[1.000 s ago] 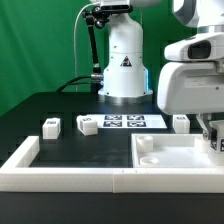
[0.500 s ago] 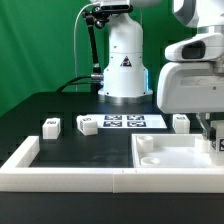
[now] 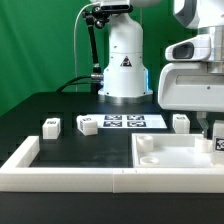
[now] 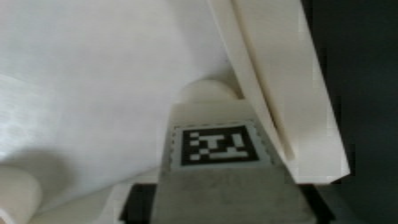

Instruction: Assemble one leg

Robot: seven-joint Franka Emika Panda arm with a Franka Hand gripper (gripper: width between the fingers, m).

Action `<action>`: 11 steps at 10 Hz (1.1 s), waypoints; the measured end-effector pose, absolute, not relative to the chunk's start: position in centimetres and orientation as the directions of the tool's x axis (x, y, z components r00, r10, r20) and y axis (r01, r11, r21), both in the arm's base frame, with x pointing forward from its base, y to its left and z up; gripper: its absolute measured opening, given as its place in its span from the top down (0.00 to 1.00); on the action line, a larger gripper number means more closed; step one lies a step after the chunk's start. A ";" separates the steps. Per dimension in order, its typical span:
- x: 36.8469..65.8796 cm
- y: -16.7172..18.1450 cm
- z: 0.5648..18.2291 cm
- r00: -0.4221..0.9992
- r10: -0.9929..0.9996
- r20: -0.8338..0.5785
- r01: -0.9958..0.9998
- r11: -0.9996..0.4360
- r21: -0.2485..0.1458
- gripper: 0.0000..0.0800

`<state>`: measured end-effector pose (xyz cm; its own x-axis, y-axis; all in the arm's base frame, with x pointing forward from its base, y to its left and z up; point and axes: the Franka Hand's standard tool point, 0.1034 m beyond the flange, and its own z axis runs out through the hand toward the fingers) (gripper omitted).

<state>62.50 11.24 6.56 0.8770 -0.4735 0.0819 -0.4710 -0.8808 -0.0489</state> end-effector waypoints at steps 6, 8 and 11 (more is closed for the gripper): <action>62.2 9.2 6.6 0.735 -0.671 0.096 -0.672 -0.740 -0.022 0.62; 62.2 9.3 6.6 0.737 -0.669 0.096 -0.671 -0.741 -0.022 0.39; 62.2 9.3 6.5 0.737 -0.669 0.096 -0.671 -0.741 -0.021 0.20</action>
Offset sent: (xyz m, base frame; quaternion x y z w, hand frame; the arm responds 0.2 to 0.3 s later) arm -0.0033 0.0003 0.0008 -0.0176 0.0027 0.2471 0.9688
